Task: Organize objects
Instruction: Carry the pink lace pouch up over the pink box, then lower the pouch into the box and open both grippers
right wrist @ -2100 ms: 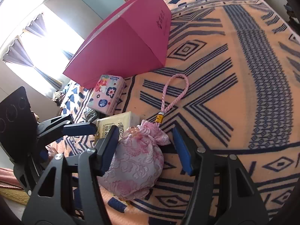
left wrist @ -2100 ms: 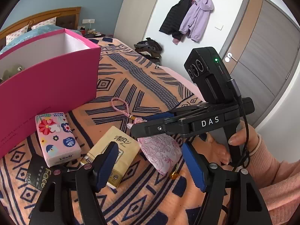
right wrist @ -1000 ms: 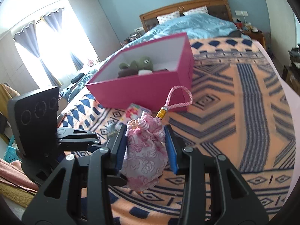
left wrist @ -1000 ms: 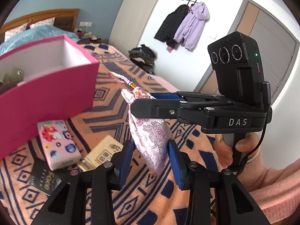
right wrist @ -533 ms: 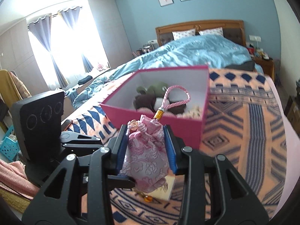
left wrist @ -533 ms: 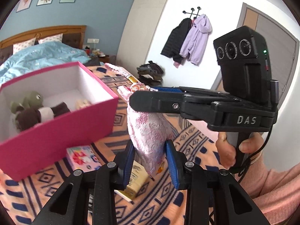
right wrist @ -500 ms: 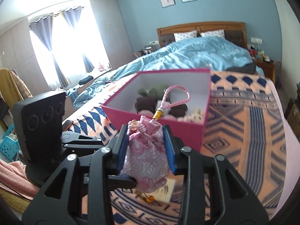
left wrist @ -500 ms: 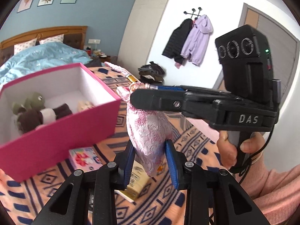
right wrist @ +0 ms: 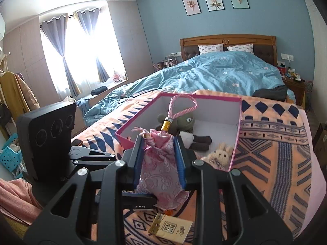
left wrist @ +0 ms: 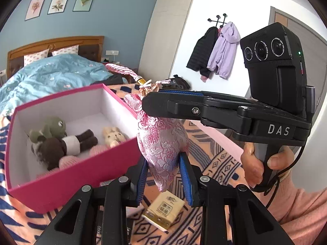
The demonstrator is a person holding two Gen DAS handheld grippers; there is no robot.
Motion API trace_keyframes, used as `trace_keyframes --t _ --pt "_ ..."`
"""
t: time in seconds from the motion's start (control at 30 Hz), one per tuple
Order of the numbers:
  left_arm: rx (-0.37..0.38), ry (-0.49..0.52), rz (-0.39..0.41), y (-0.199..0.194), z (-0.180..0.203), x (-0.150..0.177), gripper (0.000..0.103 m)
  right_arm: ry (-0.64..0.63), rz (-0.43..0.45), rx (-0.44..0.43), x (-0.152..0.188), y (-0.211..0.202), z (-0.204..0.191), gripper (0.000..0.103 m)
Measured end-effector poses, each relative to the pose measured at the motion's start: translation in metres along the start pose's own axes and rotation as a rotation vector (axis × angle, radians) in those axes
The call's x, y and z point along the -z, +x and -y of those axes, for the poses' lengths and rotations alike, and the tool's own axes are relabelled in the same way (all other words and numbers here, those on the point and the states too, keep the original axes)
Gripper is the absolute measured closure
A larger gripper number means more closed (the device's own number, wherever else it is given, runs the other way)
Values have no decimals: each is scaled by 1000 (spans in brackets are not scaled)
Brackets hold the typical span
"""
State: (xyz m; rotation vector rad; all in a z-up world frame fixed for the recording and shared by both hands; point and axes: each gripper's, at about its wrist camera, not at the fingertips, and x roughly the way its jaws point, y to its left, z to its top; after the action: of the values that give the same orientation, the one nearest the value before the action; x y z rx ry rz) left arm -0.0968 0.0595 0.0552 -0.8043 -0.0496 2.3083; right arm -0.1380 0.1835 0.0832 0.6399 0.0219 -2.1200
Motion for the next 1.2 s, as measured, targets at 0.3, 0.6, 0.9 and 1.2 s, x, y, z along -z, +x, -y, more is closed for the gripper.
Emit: trace_keyframes --t 0.3,0.6,0.9,1.2 --pt "-53 23 31 -1 -13 -32 73 -14 44 7 -30 4 5 72" --pt "-115 37 25 11 -28 -58 73 -18 53 26 -55 22 16 72" --pt "-146 10 -7 33 -48 -71 73 0 24 60 -65 47 35 72" --pt "-149 -28 -64 59 -63 -68 73 43 -39 80 -58 73 57 72"
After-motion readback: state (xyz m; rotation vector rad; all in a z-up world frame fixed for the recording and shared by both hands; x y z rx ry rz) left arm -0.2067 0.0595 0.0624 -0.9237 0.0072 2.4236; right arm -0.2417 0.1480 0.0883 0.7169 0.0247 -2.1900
